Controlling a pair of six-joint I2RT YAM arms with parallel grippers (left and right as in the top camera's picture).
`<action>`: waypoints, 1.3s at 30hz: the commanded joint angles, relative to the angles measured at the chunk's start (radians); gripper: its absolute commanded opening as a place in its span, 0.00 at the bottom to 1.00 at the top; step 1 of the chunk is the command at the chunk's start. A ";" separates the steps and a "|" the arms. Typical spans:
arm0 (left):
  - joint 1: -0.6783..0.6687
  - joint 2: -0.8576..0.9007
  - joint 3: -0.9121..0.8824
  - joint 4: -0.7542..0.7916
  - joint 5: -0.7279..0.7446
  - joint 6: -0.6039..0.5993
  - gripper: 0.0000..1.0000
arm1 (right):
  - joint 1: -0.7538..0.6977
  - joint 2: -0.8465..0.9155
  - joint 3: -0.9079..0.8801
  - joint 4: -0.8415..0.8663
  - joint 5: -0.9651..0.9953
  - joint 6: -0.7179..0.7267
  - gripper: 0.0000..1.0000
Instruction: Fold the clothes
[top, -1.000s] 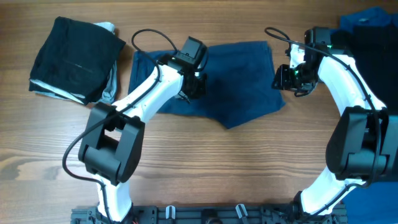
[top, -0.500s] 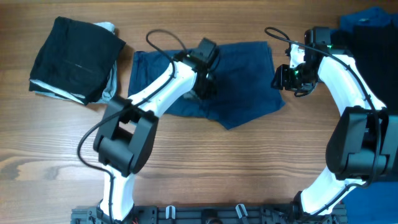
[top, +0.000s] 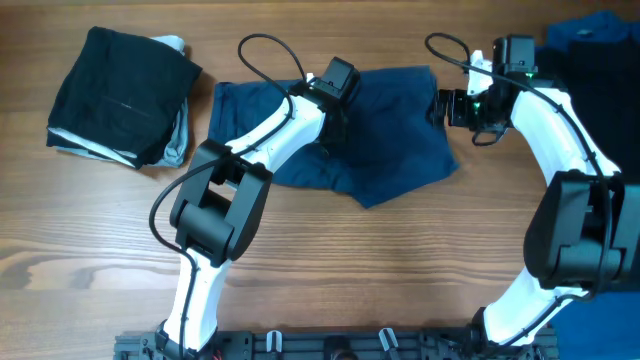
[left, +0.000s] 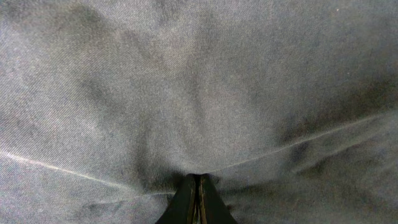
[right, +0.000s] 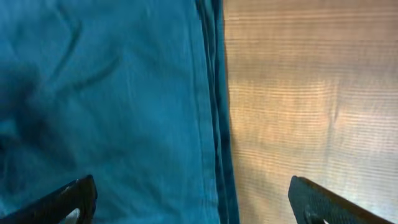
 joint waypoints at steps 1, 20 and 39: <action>0.011 -0.029 0.079 -0.003 -0.021 0.045 0.04 | 0.002 0.017 -0.006 0.071 -0.009 -0.002 0.99; 0.077 0.123 0.186 0.047 -0.021 0.058 0.04 | 0.002 0.017 -0.006 0.126 -0.009 -0.002 0.99; 0.121 0.232 0.331 0.166 -0.021 0.064 0.04 | 0.002 0.017 -0.006 0.126 -0.009 -0.002 0.99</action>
